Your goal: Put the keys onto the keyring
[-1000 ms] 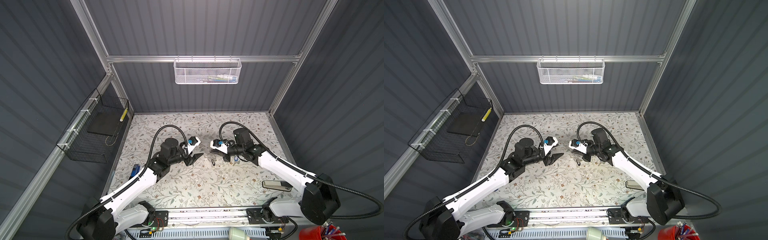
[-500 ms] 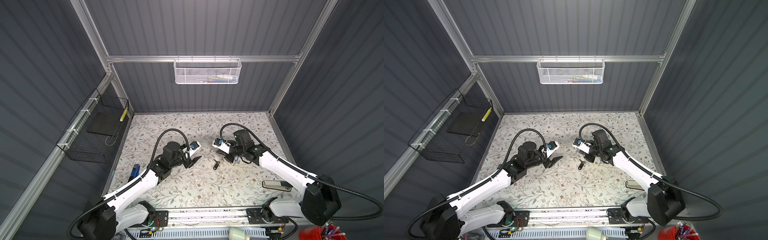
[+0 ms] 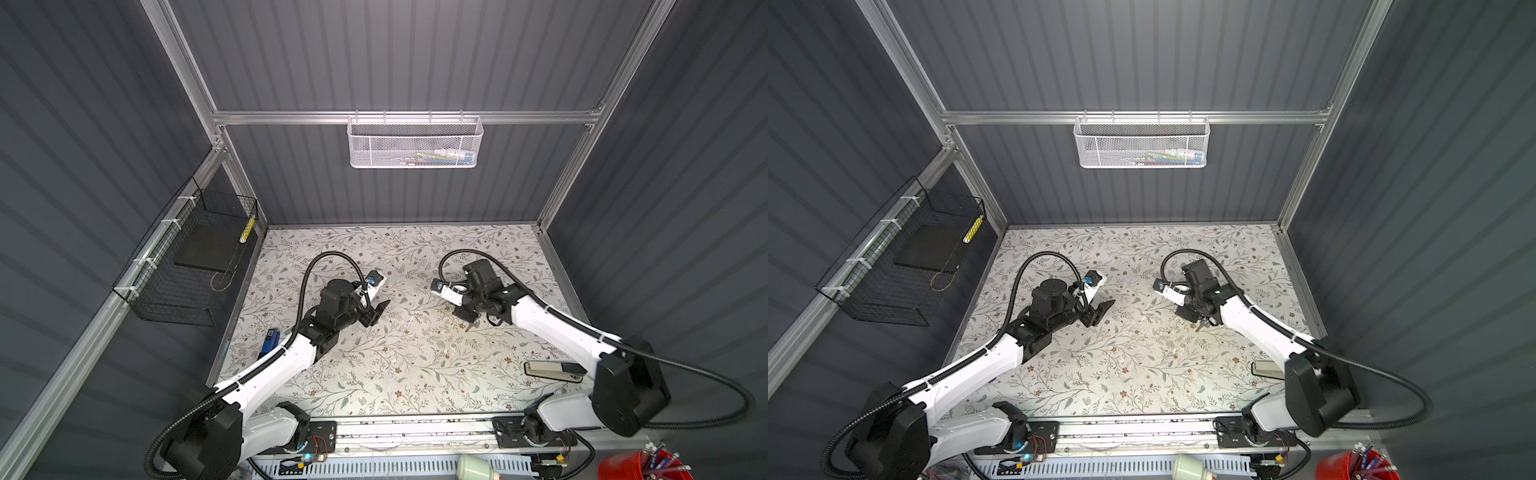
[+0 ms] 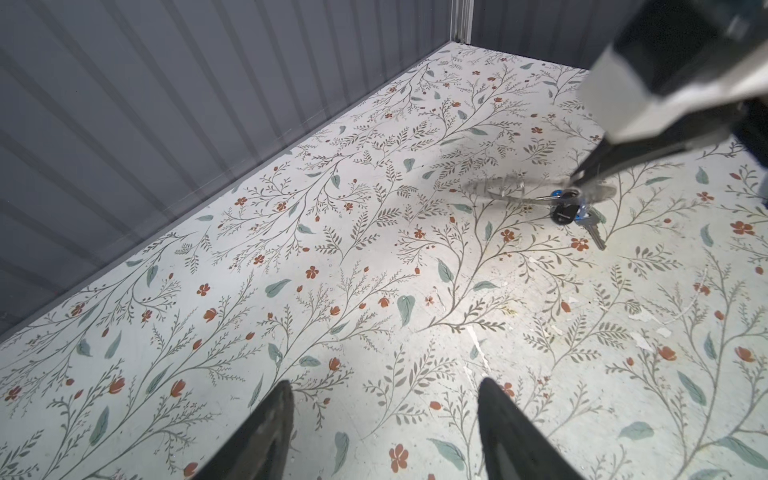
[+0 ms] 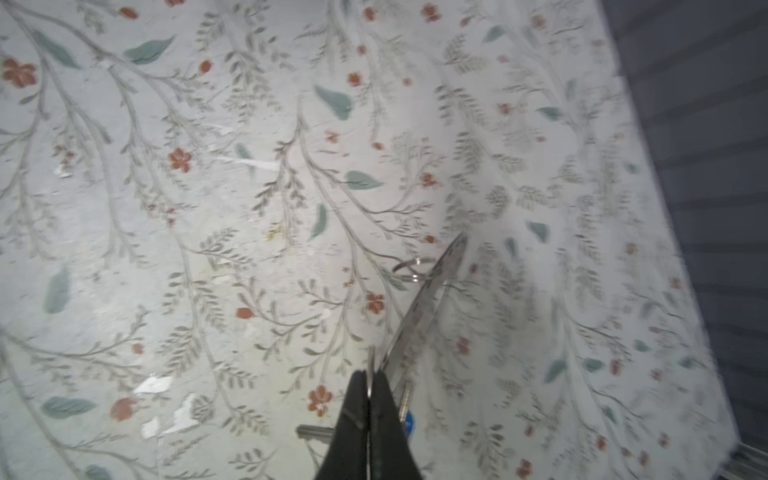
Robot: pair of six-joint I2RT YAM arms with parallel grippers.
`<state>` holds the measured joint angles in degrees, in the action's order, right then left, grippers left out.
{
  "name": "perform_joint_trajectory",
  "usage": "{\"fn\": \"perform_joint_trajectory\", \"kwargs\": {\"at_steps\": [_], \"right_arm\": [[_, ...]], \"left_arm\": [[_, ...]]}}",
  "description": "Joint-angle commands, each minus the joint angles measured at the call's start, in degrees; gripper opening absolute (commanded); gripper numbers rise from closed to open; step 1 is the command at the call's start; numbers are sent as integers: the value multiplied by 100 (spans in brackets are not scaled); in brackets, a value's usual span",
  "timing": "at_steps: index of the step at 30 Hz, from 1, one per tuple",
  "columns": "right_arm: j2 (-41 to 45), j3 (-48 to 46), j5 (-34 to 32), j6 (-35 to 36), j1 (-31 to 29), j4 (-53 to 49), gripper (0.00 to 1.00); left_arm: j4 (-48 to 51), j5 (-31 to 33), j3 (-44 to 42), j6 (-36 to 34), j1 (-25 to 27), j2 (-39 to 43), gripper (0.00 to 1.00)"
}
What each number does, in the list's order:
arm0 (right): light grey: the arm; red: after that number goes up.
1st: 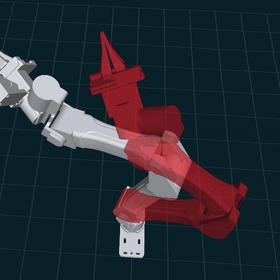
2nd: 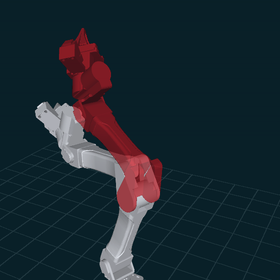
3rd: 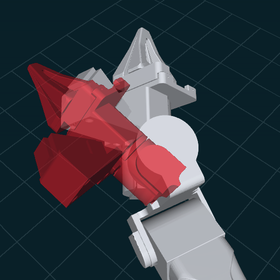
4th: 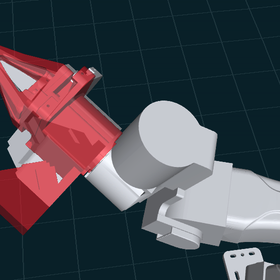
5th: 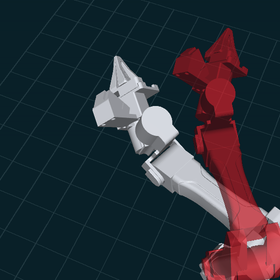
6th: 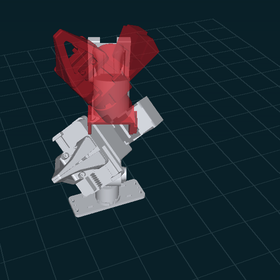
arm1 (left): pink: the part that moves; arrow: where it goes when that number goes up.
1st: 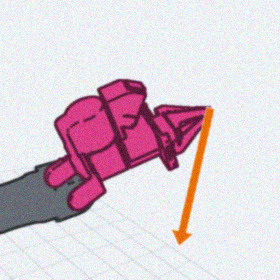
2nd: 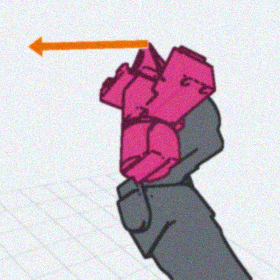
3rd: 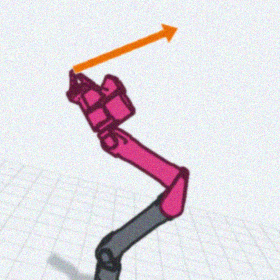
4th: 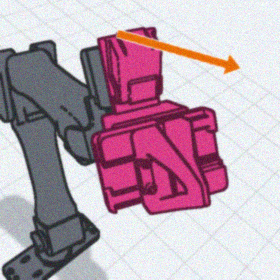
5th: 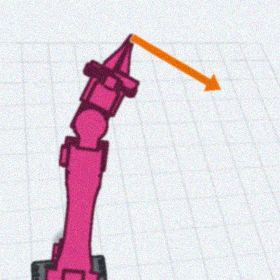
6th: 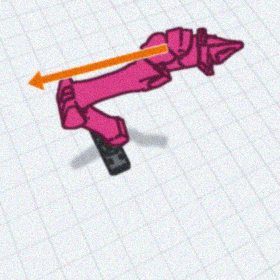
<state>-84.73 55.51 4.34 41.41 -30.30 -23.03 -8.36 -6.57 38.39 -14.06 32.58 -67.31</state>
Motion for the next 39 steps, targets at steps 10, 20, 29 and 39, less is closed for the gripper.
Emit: {"fn": "perform_joint_trajectory", "kwargs": {"at_steps": [10,20,29,39], "right_arm": [[-1592,789,714,-70,-696,-35,3],[-2226,1256,1059,341,-915,-531,5],[-2327,1386,977,638,-969,-693,22],[-2030,1268,587,1031,-841,-748,33]], "left_arm": [[-443,-168,-290,156,-287,27,75],[-377,-363,-239,-17,-288,-34,74],[-377,-424,-221,-51,-288,-57,75],[-351,-333,-218,-143,-298,35,74]]}}
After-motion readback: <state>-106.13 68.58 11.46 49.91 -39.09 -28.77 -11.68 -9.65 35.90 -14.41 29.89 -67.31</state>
